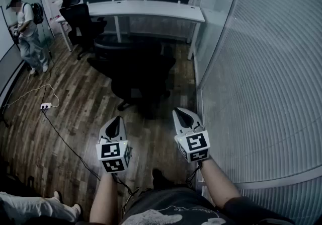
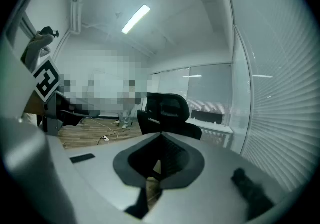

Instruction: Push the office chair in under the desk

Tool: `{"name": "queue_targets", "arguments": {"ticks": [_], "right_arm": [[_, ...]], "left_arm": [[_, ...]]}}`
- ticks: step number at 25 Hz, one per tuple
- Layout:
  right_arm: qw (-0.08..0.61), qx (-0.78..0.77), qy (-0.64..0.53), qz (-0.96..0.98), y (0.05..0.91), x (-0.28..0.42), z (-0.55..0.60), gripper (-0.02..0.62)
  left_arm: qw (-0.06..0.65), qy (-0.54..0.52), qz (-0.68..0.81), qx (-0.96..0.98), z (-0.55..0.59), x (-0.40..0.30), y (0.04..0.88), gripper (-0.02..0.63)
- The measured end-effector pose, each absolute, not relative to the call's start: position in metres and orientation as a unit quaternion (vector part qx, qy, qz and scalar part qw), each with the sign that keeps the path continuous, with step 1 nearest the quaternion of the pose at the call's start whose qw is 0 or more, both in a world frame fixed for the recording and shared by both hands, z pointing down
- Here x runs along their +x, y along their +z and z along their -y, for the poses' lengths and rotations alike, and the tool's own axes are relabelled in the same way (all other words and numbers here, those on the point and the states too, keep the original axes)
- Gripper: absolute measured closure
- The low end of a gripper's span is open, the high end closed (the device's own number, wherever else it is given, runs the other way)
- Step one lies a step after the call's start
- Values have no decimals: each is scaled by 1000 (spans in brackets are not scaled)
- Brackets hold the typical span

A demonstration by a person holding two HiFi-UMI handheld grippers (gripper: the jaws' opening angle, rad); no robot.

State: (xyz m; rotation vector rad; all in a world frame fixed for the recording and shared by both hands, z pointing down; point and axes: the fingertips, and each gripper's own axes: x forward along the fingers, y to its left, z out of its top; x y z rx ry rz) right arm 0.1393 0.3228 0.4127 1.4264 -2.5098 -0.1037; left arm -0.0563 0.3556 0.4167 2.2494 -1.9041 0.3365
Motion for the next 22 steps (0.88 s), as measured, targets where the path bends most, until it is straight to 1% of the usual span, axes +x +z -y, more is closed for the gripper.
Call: {"name": "queue_targets", "arguments": {"ticks": [11, 18, 22], "right_arm": [[117, 486, -30, 866, 411, 129, -341, 574], [109, 490, -35, 864, 409, 123, -354, 573], [110, 498, -38, 859, 412, 122, -342, 572]], "left_arm": [[90, 120, 641, 753, -380, -69, 422, 592], [73, 114, 644, 753, -392, -83, 419, 592], [71, 113, 644, 753, -383, -90, 417, 591]]}}
